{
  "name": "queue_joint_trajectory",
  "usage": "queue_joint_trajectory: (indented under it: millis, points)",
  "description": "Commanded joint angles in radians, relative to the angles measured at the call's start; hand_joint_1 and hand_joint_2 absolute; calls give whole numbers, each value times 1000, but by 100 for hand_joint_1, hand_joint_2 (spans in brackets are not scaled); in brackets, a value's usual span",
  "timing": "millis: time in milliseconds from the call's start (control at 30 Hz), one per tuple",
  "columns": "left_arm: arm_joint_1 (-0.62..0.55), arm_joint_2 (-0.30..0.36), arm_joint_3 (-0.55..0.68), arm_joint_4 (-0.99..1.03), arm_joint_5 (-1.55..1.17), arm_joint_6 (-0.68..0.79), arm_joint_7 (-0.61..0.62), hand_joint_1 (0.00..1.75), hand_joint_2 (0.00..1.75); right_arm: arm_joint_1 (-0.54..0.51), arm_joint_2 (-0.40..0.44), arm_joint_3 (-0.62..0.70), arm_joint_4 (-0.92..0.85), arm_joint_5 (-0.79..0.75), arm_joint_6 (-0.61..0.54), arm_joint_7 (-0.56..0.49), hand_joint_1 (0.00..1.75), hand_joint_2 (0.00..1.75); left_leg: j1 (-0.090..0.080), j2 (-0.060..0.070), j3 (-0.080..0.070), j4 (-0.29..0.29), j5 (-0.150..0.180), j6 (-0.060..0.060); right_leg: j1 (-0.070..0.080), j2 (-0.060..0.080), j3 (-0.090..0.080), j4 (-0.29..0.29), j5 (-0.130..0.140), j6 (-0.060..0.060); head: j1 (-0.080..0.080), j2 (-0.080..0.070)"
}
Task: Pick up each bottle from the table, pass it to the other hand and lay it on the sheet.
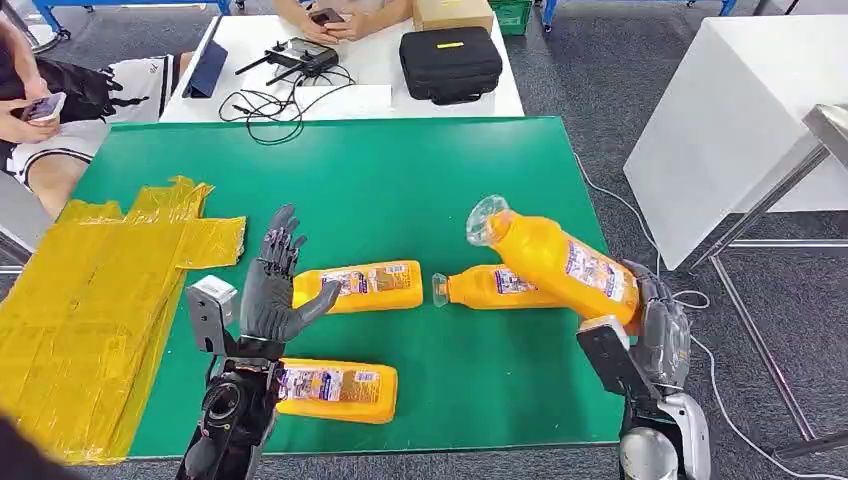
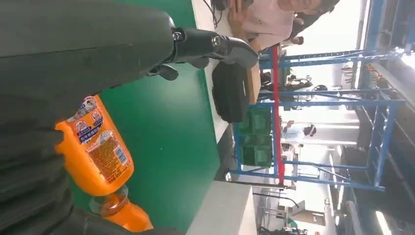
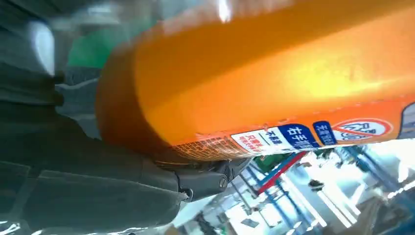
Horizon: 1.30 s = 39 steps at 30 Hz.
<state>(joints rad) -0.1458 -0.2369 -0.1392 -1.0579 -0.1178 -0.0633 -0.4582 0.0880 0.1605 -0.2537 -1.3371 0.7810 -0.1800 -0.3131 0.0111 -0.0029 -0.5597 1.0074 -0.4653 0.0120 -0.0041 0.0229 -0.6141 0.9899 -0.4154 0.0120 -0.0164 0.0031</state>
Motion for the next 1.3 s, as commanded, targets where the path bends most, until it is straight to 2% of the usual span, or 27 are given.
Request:
queue_joint_trajectory:
  millis: [33, 233, 400, 600, 733, 867, 1000, 1100, 1300]
  points:
    - [-44, -4, -26, 49, -29, -8, 18, 0, 175, -90, 60, 16, 92, -86, -38, -26, 175, 175, 0, 1, 3, -1, -1, 0, 1, 0, 2, -1, 0, 0, 0, 0]
    - [-43, 1, -47, 33, -42, -11, 16, 0, 175, -98, 49, 69, 99, -134, -35, -45, 175, 175, 0, 1, 6, -2, -1, 0, 1, -2, 5, -2, -1, 1, 0, 0]
    - [-16, 18, -161, -108, -49, -77, 27, 0, 175, -221, 47, 233, 221, -200, -67, -76, 175, 175, 0, 5, 1, 0, -1, 0, 1, 3, 0, 0, 1, 0, 0, 0]
    - [-37, 39, -271, -154, 3, -121, 32, 0, 175, -349, 53, 405, 348, -292, -67, -128, 175, 175, 0, 3, 1, -1, 0, 0, 0, 2, 0, -1, 1, 0, 0, 0]
    - [-58, 48, -291, -153, 24, -106, 26, 0, 175, -419, 75, 525, 451, -311, -49, -160, 175, 175, 1, 5, 2, -1, 0, 0, 1, 4, 0, 0, 1, 0, 0, 0]
    - [-66, 63, -268, -151, 50, -80, 8, 0, 175, -436, 95, 623, 483, -308, -22, -177, 175, 175, 1, 4, 6, -2, 0, -1, 1, 1, 4, -1, 0, -1, 0, 0]
    - [-65, 65, -259, -155, 54, -77, 7, 0, 175, -440, 97, 645, 490, -305, -17, -178, 175, 175, 1, 2, 5, -2, 1, -1, 2, 0, 3, -1, 0, 0, 0, 0]
    - [-79, 57, -244, -142, 65, -70, 11, 0, 175, -447, 99, 710, 509, -299, 5, -178, 175, 175, 1, 0, 2, -1, 2, -1, 1, -1, 1, 0, 0, 0, 0, 0]
    - [-66, 65, -198, -129, 94, -37, 11, 0, 175, -395, 103, 884, 505, -235, 17, -160, 175, 175, 1, 2, 6, -3, 0, -1, 1, -1, 5, -2, 0, 0, 0, 0]
